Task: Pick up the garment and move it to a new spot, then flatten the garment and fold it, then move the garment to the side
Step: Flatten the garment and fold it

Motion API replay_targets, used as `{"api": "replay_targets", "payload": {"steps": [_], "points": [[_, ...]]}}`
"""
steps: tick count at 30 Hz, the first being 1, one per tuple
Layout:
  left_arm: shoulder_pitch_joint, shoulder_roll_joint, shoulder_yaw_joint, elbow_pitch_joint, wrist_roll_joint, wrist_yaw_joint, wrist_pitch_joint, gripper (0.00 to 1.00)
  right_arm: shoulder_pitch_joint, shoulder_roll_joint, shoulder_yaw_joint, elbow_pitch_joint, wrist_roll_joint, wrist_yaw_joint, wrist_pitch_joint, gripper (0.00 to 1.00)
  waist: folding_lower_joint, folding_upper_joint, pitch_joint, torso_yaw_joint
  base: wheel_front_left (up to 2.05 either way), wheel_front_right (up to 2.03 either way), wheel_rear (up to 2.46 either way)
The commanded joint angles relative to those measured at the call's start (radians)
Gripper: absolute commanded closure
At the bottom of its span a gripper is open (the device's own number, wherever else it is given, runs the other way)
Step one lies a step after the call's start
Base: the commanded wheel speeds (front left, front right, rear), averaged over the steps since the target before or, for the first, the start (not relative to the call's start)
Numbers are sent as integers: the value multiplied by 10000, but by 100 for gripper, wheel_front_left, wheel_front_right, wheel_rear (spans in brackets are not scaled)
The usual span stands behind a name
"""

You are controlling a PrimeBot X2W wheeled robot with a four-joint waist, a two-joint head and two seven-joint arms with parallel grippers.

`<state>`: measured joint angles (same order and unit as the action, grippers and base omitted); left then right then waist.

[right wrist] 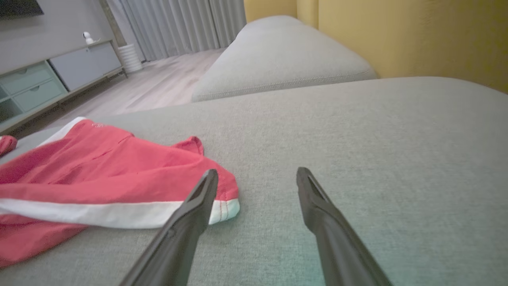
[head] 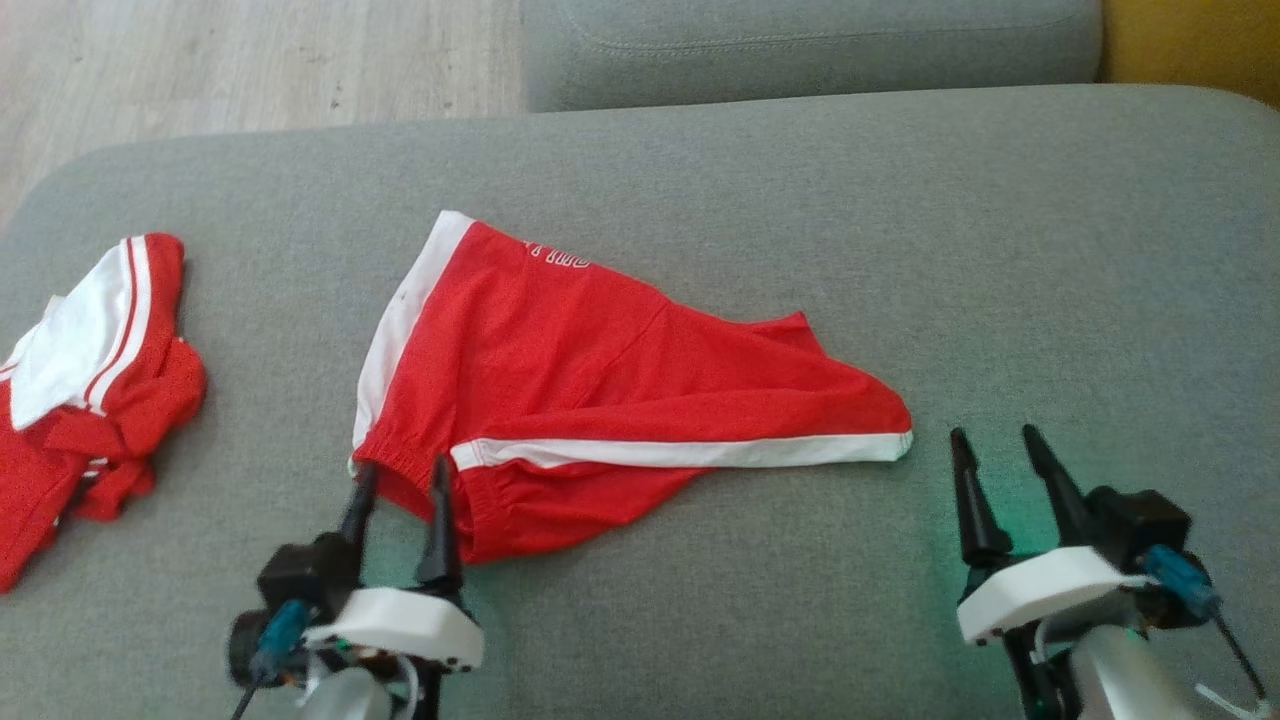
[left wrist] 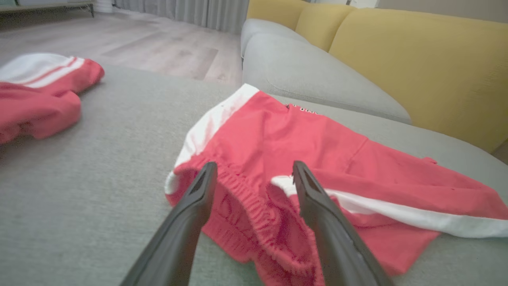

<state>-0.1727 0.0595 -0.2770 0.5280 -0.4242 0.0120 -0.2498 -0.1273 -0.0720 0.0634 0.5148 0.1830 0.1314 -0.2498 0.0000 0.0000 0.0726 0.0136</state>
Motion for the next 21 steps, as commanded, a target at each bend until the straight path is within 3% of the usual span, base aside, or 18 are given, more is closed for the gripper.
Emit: {"api": "replay_targets", "payload": {"steps": [1, 7, 21], "points": [[-51, 176, 505, -491, 272, 157, -120, 0, -94, 31, 103, -459, 72, -7, -120, 0, 0, 0, -33, -38, 0, 0, 0], [867, 101, 1366, -1958, 1895, 749, -120, 0, 192, 178, -376, -1355, -186, -7, -120, 0, 0, 0, -262, -112, 0, 0, 0], [1713, -83, 1729, -1951, 2597, 554, -120, 0, 770, 216, -487, -1277, 167, -7, -120, 0, 0, 0, -591, -58, 0, 0, 0]]}}
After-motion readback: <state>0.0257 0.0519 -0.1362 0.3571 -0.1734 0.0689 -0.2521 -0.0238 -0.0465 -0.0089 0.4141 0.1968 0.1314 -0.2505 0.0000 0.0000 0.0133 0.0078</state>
